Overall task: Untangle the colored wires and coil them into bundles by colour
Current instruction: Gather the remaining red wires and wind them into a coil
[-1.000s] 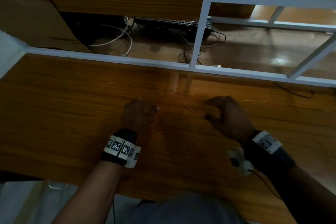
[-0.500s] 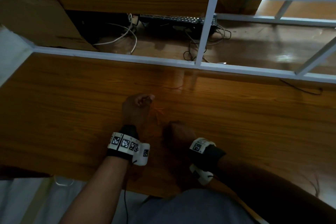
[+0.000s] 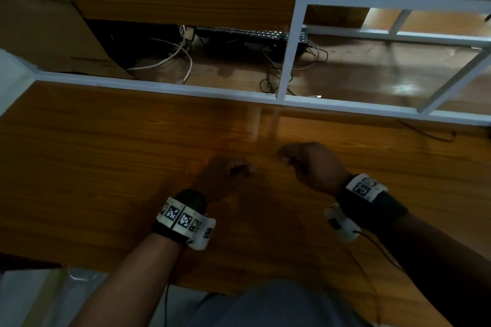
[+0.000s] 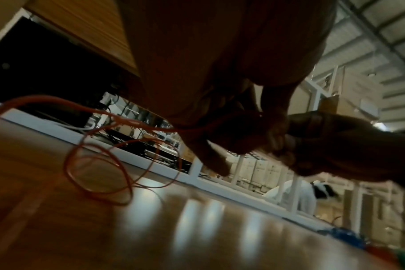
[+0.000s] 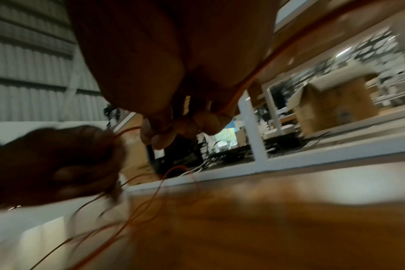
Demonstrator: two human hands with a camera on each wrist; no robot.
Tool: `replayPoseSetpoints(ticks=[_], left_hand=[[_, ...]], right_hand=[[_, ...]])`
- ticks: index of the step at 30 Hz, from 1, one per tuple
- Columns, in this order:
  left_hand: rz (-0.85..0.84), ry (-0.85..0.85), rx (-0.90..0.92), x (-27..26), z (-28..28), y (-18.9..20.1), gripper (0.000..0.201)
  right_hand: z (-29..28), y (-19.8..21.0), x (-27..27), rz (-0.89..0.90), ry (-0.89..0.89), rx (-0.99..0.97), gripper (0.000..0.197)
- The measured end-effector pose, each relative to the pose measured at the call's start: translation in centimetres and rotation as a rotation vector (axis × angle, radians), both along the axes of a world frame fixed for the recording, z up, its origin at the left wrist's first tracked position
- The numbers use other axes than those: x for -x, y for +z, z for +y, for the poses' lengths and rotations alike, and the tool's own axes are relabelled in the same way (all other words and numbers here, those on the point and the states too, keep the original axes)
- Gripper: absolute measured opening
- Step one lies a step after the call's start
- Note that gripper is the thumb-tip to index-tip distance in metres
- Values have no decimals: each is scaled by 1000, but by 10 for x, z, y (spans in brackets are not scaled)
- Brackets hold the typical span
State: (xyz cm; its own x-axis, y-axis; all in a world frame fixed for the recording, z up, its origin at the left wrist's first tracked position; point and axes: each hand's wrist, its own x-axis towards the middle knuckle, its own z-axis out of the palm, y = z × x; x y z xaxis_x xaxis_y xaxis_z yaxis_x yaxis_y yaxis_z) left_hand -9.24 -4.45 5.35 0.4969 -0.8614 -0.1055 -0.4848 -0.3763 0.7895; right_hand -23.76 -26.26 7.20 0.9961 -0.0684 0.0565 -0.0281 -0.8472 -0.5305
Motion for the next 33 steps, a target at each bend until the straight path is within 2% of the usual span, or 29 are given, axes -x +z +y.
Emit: replayPoseSetpoints(ticks=[5,7,11,13,14,16,18,19,21,22,27,30,33], left_hand=[[-4,308,-25,-54,47,-7,4],[-29,381,-31,-71,67,-7,16],[-111,383,-47,-68,66,-4,24],[-273,340,-83,-57,52,-4,28],[-378,307,-105,-51,43,-5,29],[-532,250,-92,-36,23,-7,28],[-567,222,-39,-24,5,-8,24],[-564,212,-15,-20,-2,-7,22],[-545,191,-7,-19,-7,-5,22],[-526,184,-4,-20,-6,-5,23],[-416,160,-3,-36,27,-13,22],[-476,150,17,-42,38,-12,19],[-503,117,4,-49,34,-14,29]], right_hand=[[-71,24,23,-80,-290,108,39],[-89,23,31,-74,-374,173,36],[-84,4,21,86,-334,312,31],[-69,0,7,251,-310,426,63],[-58,1,-1,272,-274,428,78],[-26,5,-19,193,-162,360,86],[12,4,-37,135,-43,292,72],[28,0,-46,114,4,247,58],[45,-5,-56,41,29,119,27],[46,-6,-57,22,19,80,21],[12,11,-45,-107,-77,168,24],[-5,24,-34,-195,-76,240,26],[-9,37,-27,-350,-52,277,36]])
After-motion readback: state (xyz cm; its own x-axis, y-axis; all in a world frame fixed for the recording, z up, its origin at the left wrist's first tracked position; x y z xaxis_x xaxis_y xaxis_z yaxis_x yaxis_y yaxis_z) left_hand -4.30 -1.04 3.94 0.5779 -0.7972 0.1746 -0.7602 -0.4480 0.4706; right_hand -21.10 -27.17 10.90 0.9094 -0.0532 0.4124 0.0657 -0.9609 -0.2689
